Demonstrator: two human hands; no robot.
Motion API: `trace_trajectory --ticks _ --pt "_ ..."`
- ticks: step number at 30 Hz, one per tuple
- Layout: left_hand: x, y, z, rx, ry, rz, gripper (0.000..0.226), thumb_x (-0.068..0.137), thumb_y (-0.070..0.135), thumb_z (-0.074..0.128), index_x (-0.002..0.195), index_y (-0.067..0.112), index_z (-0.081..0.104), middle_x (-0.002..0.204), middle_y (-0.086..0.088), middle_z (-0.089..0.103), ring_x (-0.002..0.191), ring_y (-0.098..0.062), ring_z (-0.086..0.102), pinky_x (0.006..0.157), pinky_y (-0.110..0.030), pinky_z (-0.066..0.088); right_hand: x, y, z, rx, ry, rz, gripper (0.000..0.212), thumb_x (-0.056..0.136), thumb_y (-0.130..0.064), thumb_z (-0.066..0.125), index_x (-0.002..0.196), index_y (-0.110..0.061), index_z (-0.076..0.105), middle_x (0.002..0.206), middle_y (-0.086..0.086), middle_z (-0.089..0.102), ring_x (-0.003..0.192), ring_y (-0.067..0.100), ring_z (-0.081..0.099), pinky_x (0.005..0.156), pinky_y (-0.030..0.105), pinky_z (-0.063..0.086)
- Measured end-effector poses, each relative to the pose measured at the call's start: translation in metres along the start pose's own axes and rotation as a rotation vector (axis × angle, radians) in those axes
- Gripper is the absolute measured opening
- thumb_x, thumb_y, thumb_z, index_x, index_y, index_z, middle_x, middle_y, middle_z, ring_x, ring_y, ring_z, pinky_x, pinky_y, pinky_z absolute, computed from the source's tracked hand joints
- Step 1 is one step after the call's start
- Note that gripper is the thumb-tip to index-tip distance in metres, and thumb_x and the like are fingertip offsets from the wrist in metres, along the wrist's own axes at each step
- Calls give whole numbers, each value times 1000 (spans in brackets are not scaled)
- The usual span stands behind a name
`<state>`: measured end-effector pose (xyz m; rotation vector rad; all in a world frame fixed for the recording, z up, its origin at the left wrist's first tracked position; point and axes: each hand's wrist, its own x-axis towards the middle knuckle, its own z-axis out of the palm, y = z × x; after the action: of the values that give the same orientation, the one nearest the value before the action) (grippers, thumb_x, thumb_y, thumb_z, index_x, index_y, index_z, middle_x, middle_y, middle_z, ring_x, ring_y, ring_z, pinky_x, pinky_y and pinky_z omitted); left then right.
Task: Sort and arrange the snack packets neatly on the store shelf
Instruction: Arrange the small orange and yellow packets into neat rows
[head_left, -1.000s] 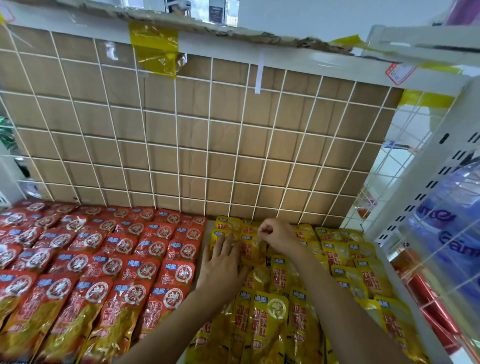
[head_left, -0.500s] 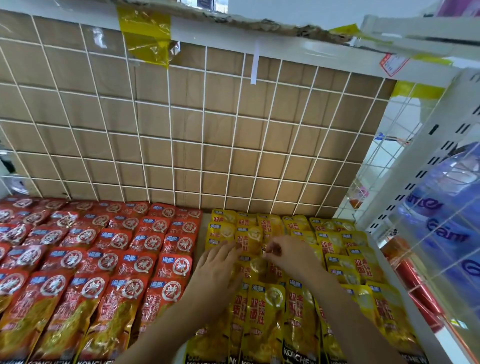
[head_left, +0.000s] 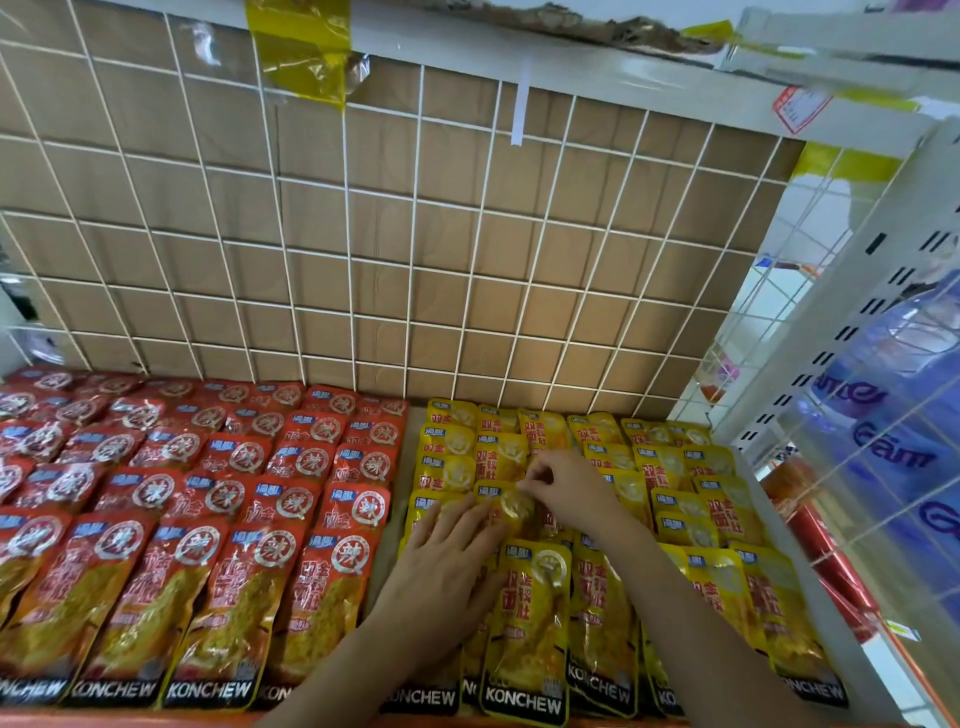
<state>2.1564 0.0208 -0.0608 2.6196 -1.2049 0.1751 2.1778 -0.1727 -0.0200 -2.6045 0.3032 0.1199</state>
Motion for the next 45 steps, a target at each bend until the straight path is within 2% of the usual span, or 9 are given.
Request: trace_trajectory --ticks 6,13,17,21,27,33,36,39,45 --pt "1 0 -1 24 33 7 41 86 48 37 120 33 54 130 7 56 121 -13 51 97 -40 48 8 -4 -1 87 119 44 18 89 -25 60 76 -15 52 65 -8 48 58 2 43 51 18 29" --pt "0 0 6 62 94 21 42 86 49 37 117 33 59 127 8 59 121 -12 53 97 -40 47 19 -4 1 42 114 67 25 89 -24 60 68 -17 47 66 -12 46 66 9 46 53 21 31" --pt "0 -1 9 72 141 27 41 86 49 37 118 33 58 126 8 60 121 -13 53 96 -40 48 18 -2 1 51 108 37 31 88 -22 61 64 -22 42 66 -13 44 61 1 41 51 17 27" --pt "1 -2 13 55 163 29 41 86 49 37 119 33 55 126 8 59 121 -12 52 97 -40 47 19 -2 1 56 111 28 18 87 -21 63 74 -14 52 66 -15 44 60 -2 39 51 15 25" --pt "0 -3 14 57 178 33 42 86 49 36 118 33 57 125 8 60 120 -12 54 98 -37 46 17 -2 2 72 137 28 16 87 -22 63 78 -13 54 66 -16 44 62 0 42 51 14 26" --pt "0 -5 10 -9 191 20 41 87 48 37 119 32 55 123 12 59 119 -7 51 97 -34 45 -1 -6 -7 102 250 37 16 87 -31 61 92 -16 62 81 -7 55 77 9 51 65 23 37" --pt "-1 -9 7 -71 214 9 37 87 45 38 116 32 56 121 14 59 118 -6 47 96 -29 43 -24 -5 -13 21 173 -9 14 86 -38 61 84 -23 61 78 -9 58 75 9 55 62 23 41" --pt "-3 -13 7 -119 215 3 37 88 45 39 118 31 55 122 13 59 119 -7 45 96 -30 42 -53 -9 -19 -93 46 -33 19 84 -45 61 78 -28 57 79 -11 57 75 6 53 58 19 36" --pt "-6 -14 7 -111 216 12 35 86 43 40 115 30 55 119 11 60 114 -11 55 93 -31 45 -75 -10 -13 -240 -47 -34 32 81 -52 61 103 -28 63 102 -10 38 107 8 43 84 28 38"
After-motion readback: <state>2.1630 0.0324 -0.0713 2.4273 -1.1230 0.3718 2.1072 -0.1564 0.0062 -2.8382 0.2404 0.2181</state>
